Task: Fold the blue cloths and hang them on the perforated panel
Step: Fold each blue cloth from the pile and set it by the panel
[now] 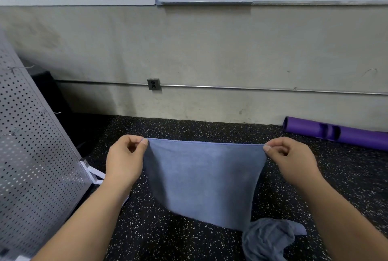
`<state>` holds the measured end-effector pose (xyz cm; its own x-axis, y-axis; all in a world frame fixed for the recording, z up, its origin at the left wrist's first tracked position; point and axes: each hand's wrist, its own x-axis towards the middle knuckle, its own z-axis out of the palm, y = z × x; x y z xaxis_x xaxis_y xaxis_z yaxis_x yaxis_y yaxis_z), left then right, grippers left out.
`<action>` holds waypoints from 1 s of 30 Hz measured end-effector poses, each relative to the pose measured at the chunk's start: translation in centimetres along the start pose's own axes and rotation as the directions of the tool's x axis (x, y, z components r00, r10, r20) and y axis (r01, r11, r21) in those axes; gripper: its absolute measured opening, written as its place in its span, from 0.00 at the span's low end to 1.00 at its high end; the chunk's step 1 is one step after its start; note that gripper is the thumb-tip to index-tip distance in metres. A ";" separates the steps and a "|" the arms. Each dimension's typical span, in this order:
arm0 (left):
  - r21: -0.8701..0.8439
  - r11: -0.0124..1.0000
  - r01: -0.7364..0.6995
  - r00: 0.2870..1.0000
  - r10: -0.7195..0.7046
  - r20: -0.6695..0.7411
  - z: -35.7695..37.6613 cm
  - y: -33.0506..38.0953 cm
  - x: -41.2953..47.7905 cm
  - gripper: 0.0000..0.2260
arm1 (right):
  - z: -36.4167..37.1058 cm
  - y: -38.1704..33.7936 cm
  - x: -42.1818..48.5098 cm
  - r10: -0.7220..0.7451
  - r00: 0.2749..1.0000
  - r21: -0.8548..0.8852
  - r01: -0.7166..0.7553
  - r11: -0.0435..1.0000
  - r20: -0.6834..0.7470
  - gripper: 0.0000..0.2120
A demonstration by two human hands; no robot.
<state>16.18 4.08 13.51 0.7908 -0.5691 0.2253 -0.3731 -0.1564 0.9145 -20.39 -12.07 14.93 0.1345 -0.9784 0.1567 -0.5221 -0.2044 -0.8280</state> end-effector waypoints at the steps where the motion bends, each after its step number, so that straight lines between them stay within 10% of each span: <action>1: -0.005 1.000 0.017 1.000 -0.017 0.015 0.0 -0.1 0.1 0.03 | 0.1 -0.1 0.1 0.010 1.000 0.028 -0.011 1.000 0.011 0.03; 13: -0.302 0.840 0.450 0.890 -0.396 0.224 0.9 0.3 -0.5 0.04 | 1.8 -0.4 -0.3 0.238 0.969 0.353 -0.245 0.903 0.066 0.05; 30: -0.246 0.935 0.254 0.918 -0.153 0.365 6.1 3.9 -7.2 0.02 | 6.4 -4.1 -5.2 0.047 0.996 0.341 -0.070 0.938 0.077 0.05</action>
<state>6.05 2.69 13.44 0.6060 -0.7935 -0.0561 -0.0282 -0.0920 0.9954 -13.53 -5.91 14.02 0.1747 -0.9817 0.0758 -0.2121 -0.1127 -0.9707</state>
